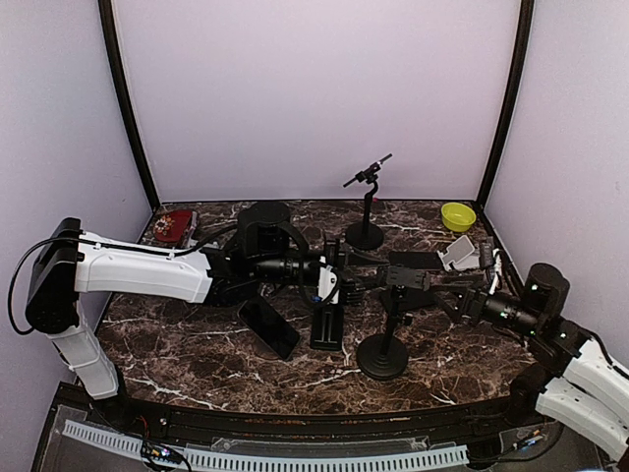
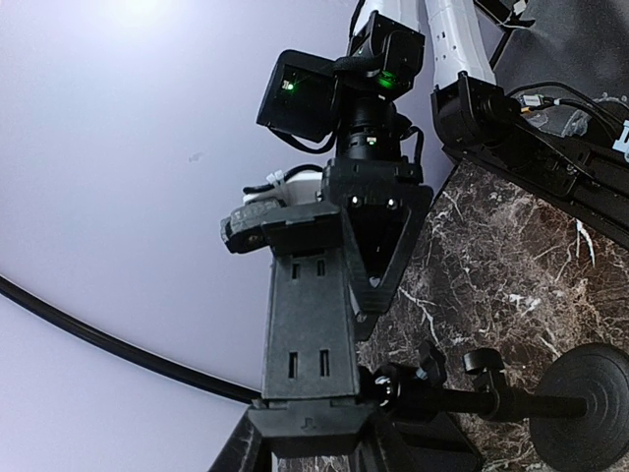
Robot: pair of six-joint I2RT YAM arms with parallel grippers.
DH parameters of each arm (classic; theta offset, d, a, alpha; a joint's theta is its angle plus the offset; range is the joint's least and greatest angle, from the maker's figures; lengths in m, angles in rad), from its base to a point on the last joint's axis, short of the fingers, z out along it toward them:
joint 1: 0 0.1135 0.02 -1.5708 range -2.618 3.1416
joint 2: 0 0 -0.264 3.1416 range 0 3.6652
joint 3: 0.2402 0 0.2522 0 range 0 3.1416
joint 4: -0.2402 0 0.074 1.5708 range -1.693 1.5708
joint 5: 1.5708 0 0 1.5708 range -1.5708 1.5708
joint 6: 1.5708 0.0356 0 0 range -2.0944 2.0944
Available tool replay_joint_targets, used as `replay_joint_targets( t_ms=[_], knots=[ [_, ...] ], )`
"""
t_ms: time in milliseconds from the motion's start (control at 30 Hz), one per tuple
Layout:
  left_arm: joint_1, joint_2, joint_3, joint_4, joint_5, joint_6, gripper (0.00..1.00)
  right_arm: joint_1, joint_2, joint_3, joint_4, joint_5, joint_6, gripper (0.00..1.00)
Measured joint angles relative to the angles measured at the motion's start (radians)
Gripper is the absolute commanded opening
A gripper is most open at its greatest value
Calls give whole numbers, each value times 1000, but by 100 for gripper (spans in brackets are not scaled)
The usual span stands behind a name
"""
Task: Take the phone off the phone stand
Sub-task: Pass from the left arm to the right
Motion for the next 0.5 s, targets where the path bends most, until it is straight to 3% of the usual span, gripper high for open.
replay_joint_targets(
  t_ms=[200, 500],
  knots=[
    [0, 0, 0, 0, 1, 0, 2, 47, -49, 0, -7, -95, -72, 81],
    [0, 0, 0, -1, 9, 0, 3, 163, 62, 0, 77, -120, -151, 79]
  ],
)
